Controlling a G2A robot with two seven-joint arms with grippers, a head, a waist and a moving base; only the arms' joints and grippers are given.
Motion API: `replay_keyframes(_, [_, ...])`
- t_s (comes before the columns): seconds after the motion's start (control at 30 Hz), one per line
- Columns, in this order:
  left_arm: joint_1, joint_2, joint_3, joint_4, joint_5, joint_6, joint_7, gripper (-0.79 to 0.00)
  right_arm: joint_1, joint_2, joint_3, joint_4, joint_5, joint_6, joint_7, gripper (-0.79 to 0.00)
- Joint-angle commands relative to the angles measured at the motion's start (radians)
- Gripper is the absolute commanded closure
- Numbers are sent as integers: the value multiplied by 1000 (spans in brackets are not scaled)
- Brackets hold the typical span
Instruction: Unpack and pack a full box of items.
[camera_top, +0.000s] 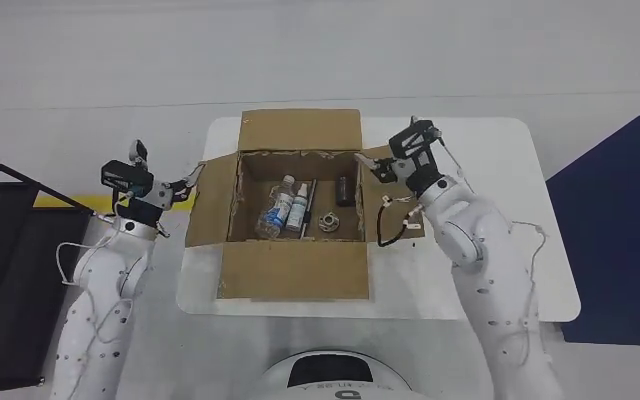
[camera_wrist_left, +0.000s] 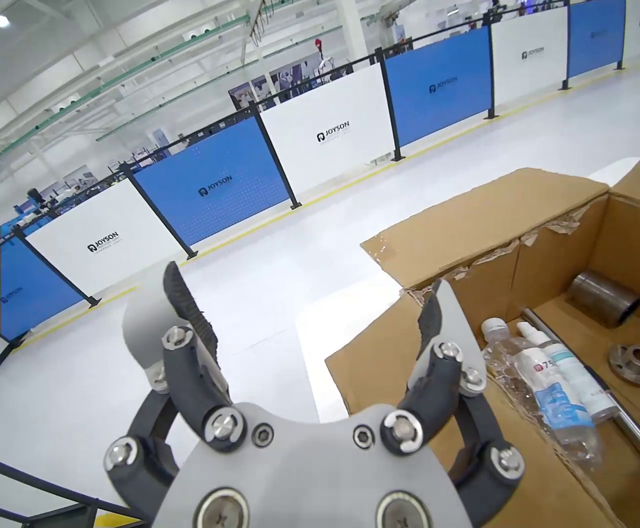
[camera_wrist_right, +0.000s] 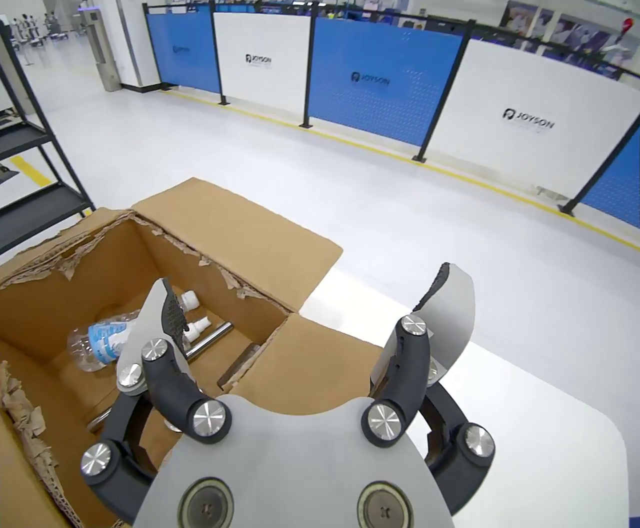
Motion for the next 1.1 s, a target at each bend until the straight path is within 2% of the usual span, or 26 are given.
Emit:
replay_keyframes(0.0, [0, 0, 0, 0, 0, 0, 0, -785, 27, 0, -14, 29, 39, -37, 20, -785])
replay_keyframes(0.13, [0, 0, 0, 0, 0, 0, 0, -785, 124, -6, -88, 121, 112, -119, 114, -785])
replay_keyframes(0.23, [0, 0, 0, 0, 0, 0, 0, -785, 212, -19, -176, 197, 142, -128, 161, -785])
replay_keyframes(0.4, [0, 0, 0, 0, 0, 0, 0, -785, 298, -39, -268, 273, 160, -90, 162, -785])
replay_keyframes(0.8, [0, 0, 0, 0, 0, 0, 0, -785, 293, -39, -270, 279, 163, -89, 155, -785])
replay_keyframes(0.93, [0, 0, 0, 0, 0, 0, 0, -785, 288, -36, -331, 236, 146, -228, 192, -785])
replay_keyframes(1.0, [0, 0, 0, 0, 0, 0, 0, -785, 295, -32, -336, 244, 262, -367, 212, -785])
replay_keyframes(1.07, [0, 0, 0, 0, 0, 0, 0, -785, 306, -24, -335, 249, 297, -419, 302, -785])
